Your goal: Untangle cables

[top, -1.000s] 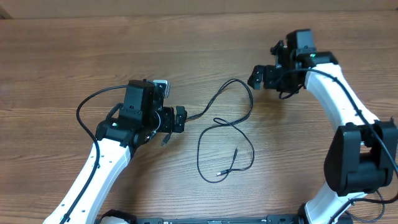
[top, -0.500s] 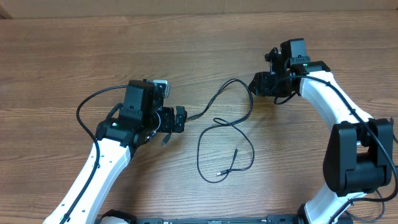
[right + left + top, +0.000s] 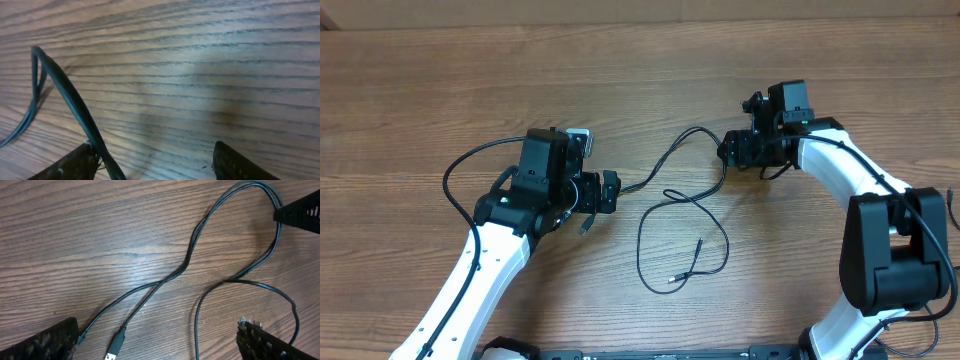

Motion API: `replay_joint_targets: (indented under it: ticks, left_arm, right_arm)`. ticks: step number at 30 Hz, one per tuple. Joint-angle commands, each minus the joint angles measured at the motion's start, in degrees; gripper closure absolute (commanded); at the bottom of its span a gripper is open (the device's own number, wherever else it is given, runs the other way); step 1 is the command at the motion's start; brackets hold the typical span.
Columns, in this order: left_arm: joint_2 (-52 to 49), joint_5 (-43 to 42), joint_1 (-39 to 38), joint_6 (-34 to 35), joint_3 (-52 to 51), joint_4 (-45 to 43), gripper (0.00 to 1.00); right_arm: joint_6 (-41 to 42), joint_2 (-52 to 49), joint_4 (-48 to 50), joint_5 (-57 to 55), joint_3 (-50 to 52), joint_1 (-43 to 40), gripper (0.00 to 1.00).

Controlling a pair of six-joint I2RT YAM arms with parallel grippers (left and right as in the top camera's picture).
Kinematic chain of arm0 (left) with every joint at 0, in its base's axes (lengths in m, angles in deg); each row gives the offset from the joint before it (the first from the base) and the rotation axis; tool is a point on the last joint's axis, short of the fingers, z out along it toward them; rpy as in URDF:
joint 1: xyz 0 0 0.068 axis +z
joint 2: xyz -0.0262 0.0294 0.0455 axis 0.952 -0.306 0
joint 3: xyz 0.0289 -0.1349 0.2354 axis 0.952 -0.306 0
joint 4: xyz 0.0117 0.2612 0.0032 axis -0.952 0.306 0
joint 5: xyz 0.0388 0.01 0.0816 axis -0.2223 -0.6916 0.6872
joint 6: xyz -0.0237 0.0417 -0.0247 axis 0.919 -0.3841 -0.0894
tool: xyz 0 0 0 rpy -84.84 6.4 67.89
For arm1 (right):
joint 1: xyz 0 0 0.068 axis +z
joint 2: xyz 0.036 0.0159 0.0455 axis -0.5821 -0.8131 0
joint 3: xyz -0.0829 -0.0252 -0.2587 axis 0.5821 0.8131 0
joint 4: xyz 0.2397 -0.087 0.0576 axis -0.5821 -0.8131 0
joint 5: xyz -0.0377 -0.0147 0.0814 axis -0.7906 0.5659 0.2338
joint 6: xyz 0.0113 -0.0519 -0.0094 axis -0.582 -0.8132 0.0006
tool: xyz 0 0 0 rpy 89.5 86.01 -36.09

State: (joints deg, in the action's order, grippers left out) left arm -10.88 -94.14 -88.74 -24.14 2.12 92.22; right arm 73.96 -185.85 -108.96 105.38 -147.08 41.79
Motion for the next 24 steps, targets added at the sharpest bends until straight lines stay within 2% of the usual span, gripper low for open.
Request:
replay_joint_targets:
  ticks: [1,5,12,17,21,24]
  left_arm:
    - [-0.20,-0.63,0.04,-1.07,0.61,-0.04,0.00]
    - [-0.20,-0.63,0.02,-1.07,0.61,-0.04,0.00]
    - [-0.20,-0.63,0.02,-1.07,0.61,-0.04,0.00]
    - [-0.20,-0.63,0.04,-1.07,0.61,-0.04,0.01]
    - [-0.20,-0.63,0.02,-1.07,0.61,-0.04,0.00]
    - [-0.20,-0.63,0.02,-1.07,0.61,-0.04,0.00]
  right_arm:
    - [0.22,0.83,1.53,-0.94,0.46,0.22,0.36]
    - [0.07,0.83,2.82,3.56,0.50,0.24,0.46]
    - [-0.72,0.83,3.32,8.02,0.50,0.24,0.48]
    - [-5.09,0.83,3.34,15.23,0.50,0.24,0.59]
    - [-6.19,0.83,3.17,16.87,0.50,0.24,0.61]
    - [-6.29,0.81,3.15,16.90,0.50,0.24,0.71]
